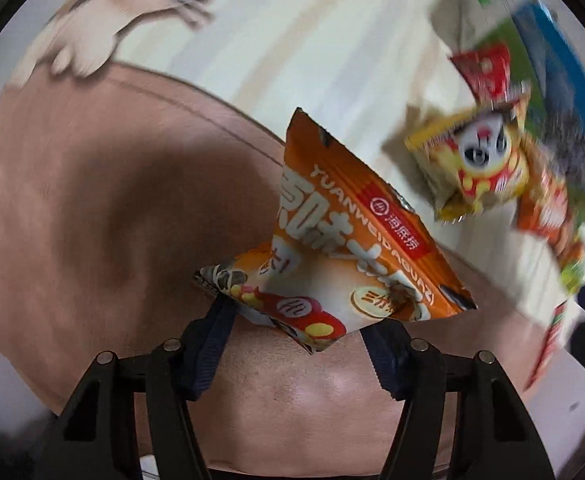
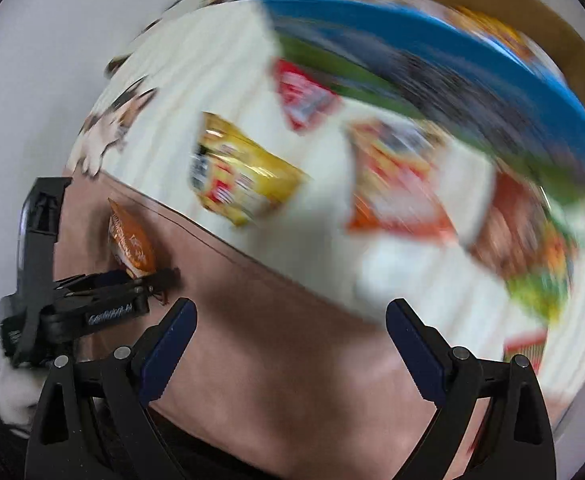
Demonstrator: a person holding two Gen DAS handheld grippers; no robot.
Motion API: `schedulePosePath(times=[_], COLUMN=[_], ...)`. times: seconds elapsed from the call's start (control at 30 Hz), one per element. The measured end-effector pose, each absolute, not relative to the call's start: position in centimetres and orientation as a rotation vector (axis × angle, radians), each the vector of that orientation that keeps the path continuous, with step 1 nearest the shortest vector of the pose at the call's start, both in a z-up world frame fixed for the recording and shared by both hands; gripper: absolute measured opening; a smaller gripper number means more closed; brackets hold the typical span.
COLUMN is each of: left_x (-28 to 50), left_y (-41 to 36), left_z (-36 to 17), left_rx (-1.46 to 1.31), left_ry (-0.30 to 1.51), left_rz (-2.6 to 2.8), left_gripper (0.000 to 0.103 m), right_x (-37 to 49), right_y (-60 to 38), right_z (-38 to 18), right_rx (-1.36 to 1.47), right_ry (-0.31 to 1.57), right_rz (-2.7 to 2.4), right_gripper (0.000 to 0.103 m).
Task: Organize snacks
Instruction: 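Grasp the yellow panda chip bag with the right tool while the left tool holds its bag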
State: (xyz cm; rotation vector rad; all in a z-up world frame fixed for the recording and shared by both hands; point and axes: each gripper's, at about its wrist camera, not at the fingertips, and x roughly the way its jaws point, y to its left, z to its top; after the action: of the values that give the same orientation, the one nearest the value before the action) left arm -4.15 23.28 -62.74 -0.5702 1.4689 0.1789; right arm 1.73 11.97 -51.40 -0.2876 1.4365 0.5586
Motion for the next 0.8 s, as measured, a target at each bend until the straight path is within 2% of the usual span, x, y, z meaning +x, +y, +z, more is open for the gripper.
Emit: schedulePosePath(times=[0.2,0.33,0.4,0.43,0.57,0.8], left_x=[-4.7,-5.1,-5.5,-5.5,-5.0,-2.9], left_y=[24.8,25.5,24.9,24.6,22.6,16.2], left_z=[-61.9,-60.5,-59.4,-58.9,-57.3,-58.4], left_rx=[-0.636,-0.606,-0.542,-0.506,-0.325,0.048], left_ry=[1.475,1.442,1.429,1.421,1.404,1.449], left_rz=[0.12,0.109,0.099,0.083,0.015,-0.102], left_gripper=[0.061,0.061,0.061,0.061,0.061,0.061], right_x=[4.7,6.5,7.1,7.4,8.4,6.9], right_y=[19.7,22.1,22.4,22.2,19.9,12.3], right_z=[-54.1,-56.8,-57.9,-58.2,-57.9,-55.1], right_rx=[-0.538,-0.607,-0.621,-0.613,-0.444,-0.257], right_ry=[1.384,1.413,1.421,1.43,1.509,1.591], right_rz=[0.669,0.665,0.651,0.637,0.618,0.542], right_gripper=[0.098,0.097,0.091,0.076,0.067,0.065])
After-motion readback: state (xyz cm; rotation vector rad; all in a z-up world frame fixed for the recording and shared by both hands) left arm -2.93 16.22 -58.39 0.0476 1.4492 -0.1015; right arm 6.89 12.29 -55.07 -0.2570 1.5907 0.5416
